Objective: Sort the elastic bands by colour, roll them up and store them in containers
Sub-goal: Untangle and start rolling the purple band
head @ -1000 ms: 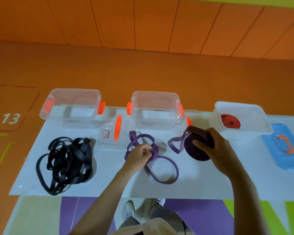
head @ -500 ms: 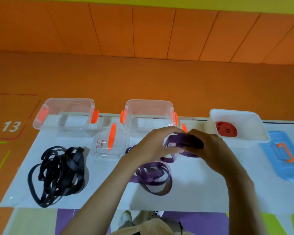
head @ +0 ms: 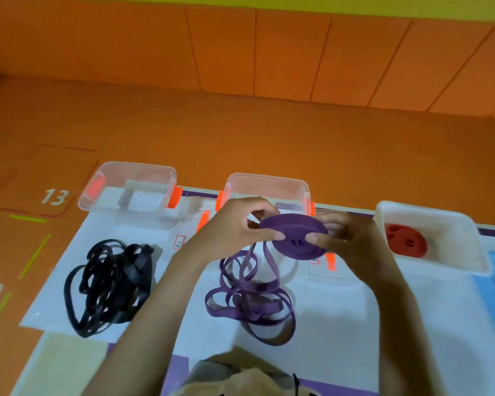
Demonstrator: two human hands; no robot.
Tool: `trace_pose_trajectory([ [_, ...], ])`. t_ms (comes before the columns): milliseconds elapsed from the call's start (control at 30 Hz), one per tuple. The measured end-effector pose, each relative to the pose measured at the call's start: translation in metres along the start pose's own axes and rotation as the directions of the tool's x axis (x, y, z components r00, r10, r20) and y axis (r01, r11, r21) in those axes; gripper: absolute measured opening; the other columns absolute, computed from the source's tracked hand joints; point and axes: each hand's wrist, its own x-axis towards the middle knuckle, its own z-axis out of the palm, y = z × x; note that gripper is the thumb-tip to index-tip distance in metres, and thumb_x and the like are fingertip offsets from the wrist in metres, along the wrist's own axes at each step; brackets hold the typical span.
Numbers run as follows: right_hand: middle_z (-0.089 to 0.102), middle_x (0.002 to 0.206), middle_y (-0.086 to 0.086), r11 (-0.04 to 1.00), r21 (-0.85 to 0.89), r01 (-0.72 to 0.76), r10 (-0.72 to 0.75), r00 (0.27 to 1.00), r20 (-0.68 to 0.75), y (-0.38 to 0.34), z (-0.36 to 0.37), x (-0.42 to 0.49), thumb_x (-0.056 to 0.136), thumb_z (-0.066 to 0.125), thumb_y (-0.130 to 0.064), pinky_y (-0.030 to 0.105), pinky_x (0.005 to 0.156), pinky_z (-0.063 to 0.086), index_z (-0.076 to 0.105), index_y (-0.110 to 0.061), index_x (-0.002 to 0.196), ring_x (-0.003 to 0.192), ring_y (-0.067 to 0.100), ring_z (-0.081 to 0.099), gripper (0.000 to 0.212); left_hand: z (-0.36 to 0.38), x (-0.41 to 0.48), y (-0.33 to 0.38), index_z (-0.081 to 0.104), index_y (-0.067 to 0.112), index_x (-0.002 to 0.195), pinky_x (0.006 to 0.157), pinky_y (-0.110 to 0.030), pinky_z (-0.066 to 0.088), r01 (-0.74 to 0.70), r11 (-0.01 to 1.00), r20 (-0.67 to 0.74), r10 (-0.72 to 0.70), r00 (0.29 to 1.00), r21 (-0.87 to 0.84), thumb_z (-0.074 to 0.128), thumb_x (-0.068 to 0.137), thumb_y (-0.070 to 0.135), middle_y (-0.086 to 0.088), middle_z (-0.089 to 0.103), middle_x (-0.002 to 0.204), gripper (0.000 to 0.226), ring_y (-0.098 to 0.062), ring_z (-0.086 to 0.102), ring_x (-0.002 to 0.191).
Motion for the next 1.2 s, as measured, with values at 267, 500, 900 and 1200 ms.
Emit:
trace_pose_trajectory([
  [267, 0.081, 0.093, 0.0, 0.98, 0.195, -0.028, 0.04, 0.998, -0.056, -0.01, 0.048, 0.025, 0.085, 0.081, -0.016, 0.019, 0.058, 0.058, 0.067, -0.024, 0.116, 0.091, 0.017, 0.078, 0.035, -0.024, -0.01, -0.031, 0.075, 0.037, 0.108, 0.082, -0.02, 0.056, 0.027, 0.97, -0.08, -0.048, 0.996, -0.243, 0.084, 0.089, 0.031, 0.015, 0.077, 0.099, 0.022, -0.007, 0.073, 0.094],
  [500, 0.079, 0.095, -0.004, 0.96, 0.281, -0.001, 0.04, 0.99, -0.133, -0.011, 0.07, 0.034, 0.084, 0.075, -0.009, 0.023, 0.07, 0.06, 0.074, -0.023, 0.088, 0.094, 0.015, 0.076, 0.014, -0.018, -0.007, -0.063, 0.065, 0.017, 0.11, 0.073, -0.015, 0.05, -0.102, 0.855, -0.178, 0.011, 0.984, -0.509, 0.085, 0.087, 0.005, 0.016, 0.068, 0.081, 0.033, -0.005, 0.061, 0.074],
  [900, 0.076, 0.108, -0.007, 0.999, 0.042, 0.006, -0.001, 0.992, -0.123, -0.014, 0.076, 0.036, 0.085, 0.084, -0.019, 0.033, 0.079, 0.064, 0.07, -0.04, 0.099, 0.106, 0.023, 0.073, 0.029, -0.016, -0.005, -0.07, 0.071, 0.028, 0.1, 0.077, -0.025, 0.058, -0.111, 0.875, -0.228, 0.0, 0.974, -0.471, 0.087, 0.086, 0.026, 0.003, 0.075, 0.094, 0.021, -0.016, 0.071, 0.088],
  [1200, 0.076, 0.097, -0.011, 0.987, -0.092, 0.131, -0.138, 0.987, -0.077, -0.035, 0.043, 0.036, 0.076, 0.088, -0.034, 0.025, 0.072, 0.061, 0.071, -0.044, 0.091, 0.093, 0.014, 0.077, 0.025, -0.025, -0.011, -0.037, 0.079, 0.036, 0.097, 0.081, -0.021, 0.059, -0.122, 0.957, -0.237, 0.059, 0.97, -0.264, 0.09, 0.078, 0.038, 0.011, 0.08, 0.105, 0.023, -0.01, 0.076, 0.096],
])
